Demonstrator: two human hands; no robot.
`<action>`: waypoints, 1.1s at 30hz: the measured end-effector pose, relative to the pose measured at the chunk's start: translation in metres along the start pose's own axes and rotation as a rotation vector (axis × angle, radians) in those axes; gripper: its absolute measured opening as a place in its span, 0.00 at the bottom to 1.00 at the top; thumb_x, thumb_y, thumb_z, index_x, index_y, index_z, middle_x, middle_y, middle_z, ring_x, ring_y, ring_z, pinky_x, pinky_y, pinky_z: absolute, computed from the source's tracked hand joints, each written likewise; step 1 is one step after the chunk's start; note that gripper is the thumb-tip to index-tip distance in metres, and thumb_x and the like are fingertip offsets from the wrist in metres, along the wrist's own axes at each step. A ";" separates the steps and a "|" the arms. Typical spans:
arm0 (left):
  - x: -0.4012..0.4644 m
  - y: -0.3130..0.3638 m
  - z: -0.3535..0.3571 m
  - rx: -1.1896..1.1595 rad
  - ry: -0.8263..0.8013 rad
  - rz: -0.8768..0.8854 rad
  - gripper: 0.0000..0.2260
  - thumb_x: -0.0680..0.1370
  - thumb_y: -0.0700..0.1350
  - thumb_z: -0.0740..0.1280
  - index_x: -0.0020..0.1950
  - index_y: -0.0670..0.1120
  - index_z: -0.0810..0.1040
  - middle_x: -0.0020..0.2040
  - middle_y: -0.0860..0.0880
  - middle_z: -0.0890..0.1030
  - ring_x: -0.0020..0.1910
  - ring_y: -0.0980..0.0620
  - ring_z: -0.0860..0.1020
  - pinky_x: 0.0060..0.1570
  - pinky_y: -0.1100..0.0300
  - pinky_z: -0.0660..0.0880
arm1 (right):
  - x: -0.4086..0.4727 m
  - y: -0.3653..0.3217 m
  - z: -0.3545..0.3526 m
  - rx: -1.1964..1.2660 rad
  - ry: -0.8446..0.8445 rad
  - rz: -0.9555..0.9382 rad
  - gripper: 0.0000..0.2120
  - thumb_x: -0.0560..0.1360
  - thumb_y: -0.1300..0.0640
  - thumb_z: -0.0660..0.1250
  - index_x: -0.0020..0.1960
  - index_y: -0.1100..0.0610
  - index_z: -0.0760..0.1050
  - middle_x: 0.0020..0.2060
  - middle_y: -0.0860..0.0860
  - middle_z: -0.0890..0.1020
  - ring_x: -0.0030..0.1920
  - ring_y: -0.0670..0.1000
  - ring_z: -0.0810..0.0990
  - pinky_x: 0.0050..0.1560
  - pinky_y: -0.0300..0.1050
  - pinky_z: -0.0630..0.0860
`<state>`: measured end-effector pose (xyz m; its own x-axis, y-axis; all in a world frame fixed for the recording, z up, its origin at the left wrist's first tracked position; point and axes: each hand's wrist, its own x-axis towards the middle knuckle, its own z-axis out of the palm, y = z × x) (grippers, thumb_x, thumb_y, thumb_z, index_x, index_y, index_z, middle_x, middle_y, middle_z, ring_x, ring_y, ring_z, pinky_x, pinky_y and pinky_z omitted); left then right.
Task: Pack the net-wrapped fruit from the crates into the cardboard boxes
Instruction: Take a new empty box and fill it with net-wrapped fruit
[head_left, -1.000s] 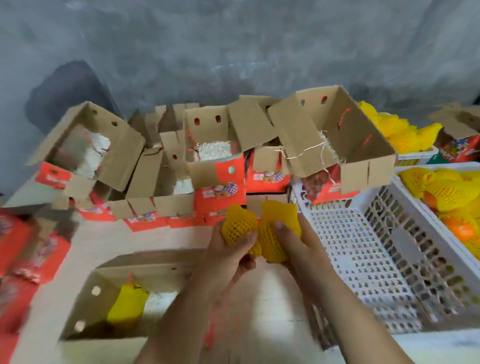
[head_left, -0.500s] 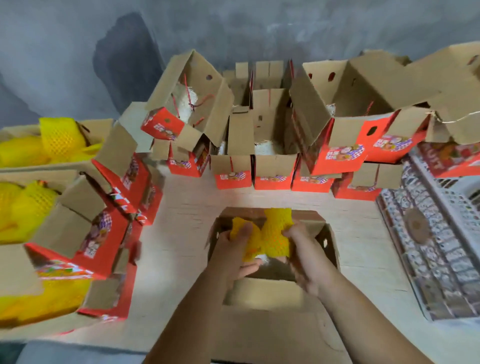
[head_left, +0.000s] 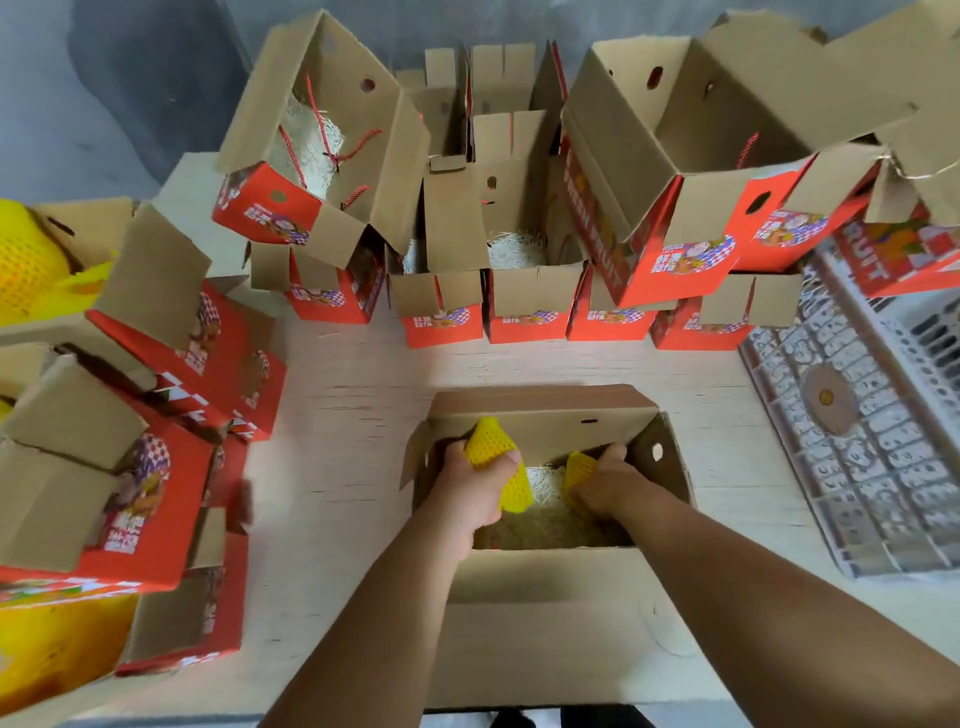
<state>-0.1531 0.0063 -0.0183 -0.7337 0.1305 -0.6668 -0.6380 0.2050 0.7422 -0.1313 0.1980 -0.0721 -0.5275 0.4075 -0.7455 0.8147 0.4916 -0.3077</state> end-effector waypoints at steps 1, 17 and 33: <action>0.001 -0.001 0.001 0.014 -0.015 -0.027 0.23 0.81 0.52 0.71 0.72 0.51 0.68 0.62 0.51 0.75 0.56 0.51 0.77 0.44 0.57 0.79 | -0.005 -0.002 -0.001 -0.048 -0.008 -0.006 0.40 0.76 0.45 0.69 0.77 0.59 0.50 0.56 0.56 0.75 0.57 0.59 0.76 0.55 0.50 0.72; 0.023 -0.004 -0.016 -0.049 0.086 -0.169 0.18 0.84 0.51 0.63 0.74 0.50 0.73 0.78 0.48 0.67 0.73 0.46 0.69 0.69 0.53 0.64 | -0.064 -0.014 -0.011 0.593 0.220 -0.352 0.16 0.72 0.48 0.77 0.53 0.49 0.72 0.42 0.49 0.82 0.41 0.48 0.82 0.41 0.45 0.78; 0.027 -0.003 0.012 0.285 -0.040 -0.107 0.16 0.86 0.50 0.58 0.72 0.49 0.76 0.62 0.43 0.79 0.60 0.41 0.78 0.62 0.51 0.74 | -0.039 -0.054 0.005 -0.174 -0.036 -0.228 0.19 0.81 0.60 0.59 0.70 0.62 0.72 0.62 0.62 0.80 0.58 0.62 0.81 0.56 0.51 0.80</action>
<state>-0.1682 0.0204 -0.0387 -0.6522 0.1305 -0.7467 -0.6160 0.4828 0.6225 -0.1533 0.1520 -0.0296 -0.6808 0.2452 -0.6902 0.6208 0.6933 -0.3660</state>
